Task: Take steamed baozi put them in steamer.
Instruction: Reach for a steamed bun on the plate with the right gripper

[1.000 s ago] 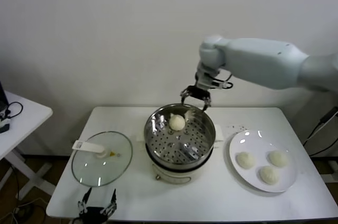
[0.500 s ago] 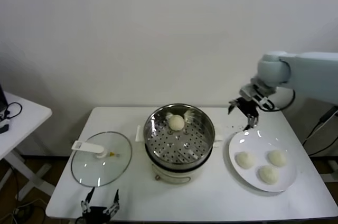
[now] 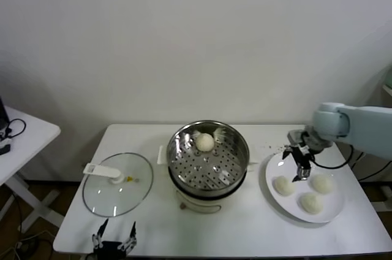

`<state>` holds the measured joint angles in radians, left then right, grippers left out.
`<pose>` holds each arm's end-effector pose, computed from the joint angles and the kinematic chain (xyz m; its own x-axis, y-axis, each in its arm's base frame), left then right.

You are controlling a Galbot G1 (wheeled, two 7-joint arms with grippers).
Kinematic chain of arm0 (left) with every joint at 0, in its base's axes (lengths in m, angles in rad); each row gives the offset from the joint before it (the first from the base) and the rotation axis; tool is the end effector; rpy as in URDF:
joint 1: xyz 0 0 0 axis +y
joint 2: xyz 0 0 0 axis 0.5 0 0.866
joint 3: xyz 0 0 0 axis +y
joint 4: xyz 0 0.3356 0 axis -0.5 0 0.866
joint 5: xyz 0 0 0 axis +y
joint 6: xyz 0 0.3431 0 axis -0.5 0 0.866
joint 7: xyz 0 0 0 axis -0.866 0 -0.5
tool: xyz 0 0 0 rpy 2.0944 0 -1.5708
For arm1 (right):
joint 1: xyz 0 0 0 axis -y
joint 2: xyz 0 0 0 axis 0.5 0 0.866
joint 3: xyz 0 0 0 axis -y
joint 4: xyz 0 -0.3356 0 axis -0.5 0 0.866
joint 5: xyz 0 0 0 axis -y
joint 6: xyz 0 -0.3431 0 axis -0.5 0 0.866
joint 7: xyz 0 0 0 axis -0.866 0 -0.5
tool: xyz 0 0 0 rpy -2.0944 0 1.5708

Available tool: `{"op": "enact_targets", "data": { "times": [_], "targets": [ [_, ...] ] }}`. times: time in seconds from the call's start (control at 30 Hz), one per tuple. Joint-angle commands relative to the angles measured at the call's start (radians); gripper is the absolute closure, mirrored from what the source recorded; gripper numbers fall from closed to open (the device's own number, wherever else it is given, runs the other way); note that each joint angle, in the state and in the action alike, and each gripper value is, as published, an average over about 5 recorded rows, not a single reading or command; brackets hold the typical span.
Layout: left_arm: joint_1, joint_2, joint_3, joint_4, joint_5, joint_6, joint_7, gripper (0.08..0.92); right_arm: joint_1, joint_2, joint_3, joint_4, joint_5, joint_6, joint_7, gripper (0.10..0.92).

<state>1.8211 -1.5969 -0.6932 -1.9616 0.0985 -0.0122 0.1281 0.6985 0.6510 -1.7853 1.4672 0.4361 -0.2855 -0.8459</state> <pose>0.0795 0.0482 -0.3660 -0.9251 -0.0382 0.3778 0.0175 0.9896 0.1430 0.4591 -0.1422 -0.1521 -0.1017 -0.0456 0.9938 -0.9916 -0.0753 -0.1049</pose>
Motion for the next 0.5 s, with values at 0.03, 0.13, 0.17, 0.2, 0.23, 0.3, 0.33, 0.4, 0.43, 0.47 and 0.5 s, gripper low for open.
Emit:
{"op": "enact_targets", "data": {
  "times": [0.03,0.13,0.17,0.2,0.23,0.3,0.33,0.4,0.43,0.47,0.5],
  "targets": [
    [-0.001,-0.001,-0.008,0.008,0.004,0.001,0.001,0.177,-0.263,-0.025,0.191,-0.075,-0.089,-0.079,0.034,0.203],
    [-0.001,-0.003,-0.008,0.010,0.009,0.001,0.001,0.177,-0.302,-0.008,0.231,-0.104,-0.097,-0.078,0.036,0.203],
    [-0.001,-0.004,-0.008,0.010,0.010,0.001,0.001,0.177,-0.314,-0.003,0.242,-0.114,-0.099,-0.078,0.036,0.203],
    [0.000,-0.005,-0.008,0.009,0.011,0.001,0.002,0.177,-0.326,0.003,0.253,-0.123,-0.103,-0.077,0.036,0.203],
    [0.001,-0.005,-0.009,0.009,0.011,0.001,0.002,0.177,-0.335,0.007,0.262,-0.130,-0.107,-0.077,0.037,0.203],
    [0.002,-0.005,-0.013,0.009,0.011,0.002,0.002,0.177,-0.348,0.014,0.275,-0.141,-0.113,-0.076,0.037,0.203],
    [0.002,-0.005,-0.015,0.010,0.011,0.002,0.002,0.177,-0.353,0.016,0.280,-0.145,-0.115,-0.076,0.036,0.203],
    [0.001,-0.005,-0.020,0.011,0.011,0.002,0.003,0.177,-0.359,0.020,0.286,-0.149,-0.117,-0.076,0.035,0.203],
    [0.001,-0.005,-0.021,0.011,0.011,0.002,0.003,0.177,-0.362,0.021,0.290,-0.150,-0.117,-0.076,0.034,0.203],
    [0.001,-0.005,-0.022,0.012,0.011,0.002,0.003,0.177,-0.365,0.022,0.292,-0.151,-0.118,-0.076,0.034,0.203],
    [0.001,-0.006,-0.022,0.012,0.012,0.002,0.003,0.177,-0.368,0.023,0.295,-0.150,-0.119,-0.076,0.033,0.203]
  ]
}}
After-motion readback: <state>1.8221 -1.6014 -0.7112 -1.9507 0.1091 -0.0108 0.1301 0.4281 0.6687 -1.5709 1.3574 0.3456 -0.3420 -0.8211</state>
